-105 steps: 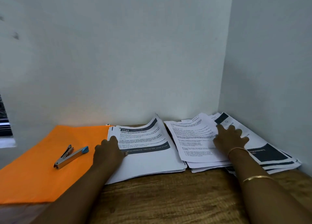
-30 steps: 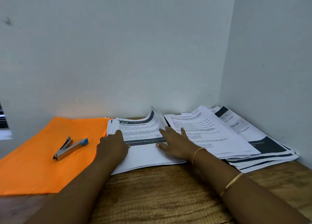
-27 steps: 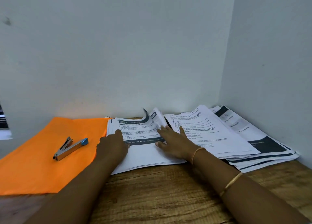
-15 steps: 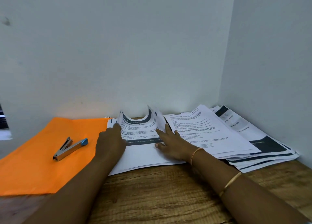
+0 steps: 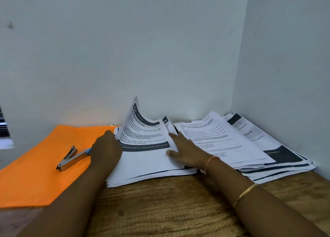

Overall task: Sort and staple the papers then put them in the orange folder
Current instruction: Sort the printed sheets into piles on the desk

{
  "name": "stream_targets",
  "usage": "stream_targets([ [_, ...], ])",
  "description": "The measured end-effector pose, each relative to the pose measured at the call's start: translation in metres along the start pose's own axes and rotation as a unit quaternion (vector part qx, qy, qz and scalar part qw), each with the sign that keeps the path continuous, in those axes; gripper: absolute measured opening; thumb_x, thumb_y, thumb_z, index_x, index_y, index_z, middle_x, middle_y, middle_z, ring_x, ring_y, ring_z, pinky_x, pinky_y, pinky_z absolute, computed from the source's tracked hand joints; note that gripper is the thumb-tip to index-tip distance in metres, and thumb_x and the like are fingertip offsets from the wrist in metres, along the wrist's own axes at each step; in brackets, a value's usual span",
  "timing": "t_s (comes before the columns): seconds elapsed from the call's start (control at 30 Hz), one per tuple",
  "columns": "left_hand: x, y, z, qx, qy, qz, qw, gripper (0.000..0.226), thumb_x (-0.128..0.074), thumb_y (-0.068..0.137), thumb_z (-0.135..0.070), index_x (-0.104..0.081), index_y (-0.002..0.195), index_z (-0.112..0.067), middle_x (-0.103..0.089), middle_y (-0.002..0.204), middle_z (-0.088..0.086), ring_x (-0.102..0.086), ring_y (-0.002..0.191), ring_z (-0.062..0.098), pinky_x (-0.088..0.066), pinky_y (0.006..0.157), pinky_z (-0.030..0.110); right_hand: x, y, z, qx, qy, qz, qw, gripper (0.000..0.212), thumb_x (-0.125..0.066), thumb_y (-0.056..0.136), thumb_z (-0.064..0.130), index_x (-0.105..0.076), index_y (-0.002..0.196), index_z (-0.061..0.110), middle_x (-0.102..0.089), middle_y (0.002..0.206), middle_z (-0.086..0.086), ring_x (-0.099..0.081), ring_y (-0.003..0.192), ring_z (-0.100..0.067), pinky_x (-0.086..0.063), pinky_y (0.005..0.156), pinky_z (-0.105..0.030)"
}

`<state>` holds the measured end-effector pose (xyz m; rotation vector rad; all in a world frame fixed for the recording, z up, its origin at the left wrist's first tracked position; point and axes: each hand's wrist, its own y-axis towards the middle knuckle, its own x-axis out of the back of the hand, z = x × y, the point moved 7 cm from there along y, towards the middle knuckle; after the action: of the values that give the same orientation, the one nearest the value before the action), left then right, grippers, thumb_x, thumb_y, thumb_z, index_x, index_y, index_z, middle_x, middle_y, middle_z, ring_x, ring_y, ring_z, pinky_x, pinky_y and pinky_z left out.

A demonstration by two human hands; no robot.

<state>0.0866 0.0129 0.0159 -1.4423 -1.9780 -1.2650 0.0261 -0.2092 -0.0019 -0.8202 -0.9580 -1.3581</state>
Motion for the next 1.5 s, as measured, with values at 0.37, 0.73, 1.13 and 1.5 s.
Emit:
stream_targets([
  [0.37,0.016,-0.005,-0.004,0.002,-0.105,-0.089,0.990,0.013,-0.037,0.091,0.001,-0.042,0.103,-0.002,-0.057,0.094,0.021,-0.051,0.078,0.036,-0.039,0.063,0.039,0.020,0.006,-0.006,0.036,0.088,-0.115,0.989,0.059,-0.047,0.098,0.031,-0.024,0.150,0.017,-0.030,0.153,-0.001,-0.026,0.142,-0.020,-0.019,0.117,-0.040],
  [0.73,0.005,-0.012,-0.021,-0.031,-0.140,-0.035,0.989,0.019,-0.038,0.093,0.000,-0.046,0.110,-0.005,-0.059,0.094,0.015,-0.046,0.073,0.026,-0.033,0.057,0.033,0.027,0.007,-0.031,-0.079,0.559,-0.085,0.821,0.059,-0.060,0.092,0.025,-0.032,0.144,0.014,-0.056,0.131,-0.009,-0.062,0.108,-0.026,-0.053,0.088,-0.039],
  [1.13,-0.023,-0.010,-0.019,-0.038,-0.017,0.046,0.998,0.028,-0.054,0.093,-0.034,-0.057,0.113,-0.014,-0.062,0.113,0.009,-0.055,0.103,0.027,-0.043,0.080,0.034,0.067,-0.015,-0.111,-0.283,0.323,-0.220,0.876,0.024,-0.040,0.086,-0.002,-0.038,0.064,0.008,-0.038,0.067,-0.008,-0.033,0.057,-0.018,-0.025,0.050,-0.027],
  [1.5,-0.023,-0.003,0.008,0.028,0.109,0.108,0.988,0.064,-0.069,0.079,-0.047,-0.042,0.123,-0.009,-0.050,0.119,0.015,-0.053,0.106,0.030,-0.043,0.077,0.033,0.085,-0.031,-0.114,-0.251,0.181,-0.238,0.921,0.020,-0.039,0.057,0.029,-0.042,0.063,0.010,-0.045,0.063,-0.005,-0.040,0.059,-0.019,-0.030,0.054,-0.030],
])
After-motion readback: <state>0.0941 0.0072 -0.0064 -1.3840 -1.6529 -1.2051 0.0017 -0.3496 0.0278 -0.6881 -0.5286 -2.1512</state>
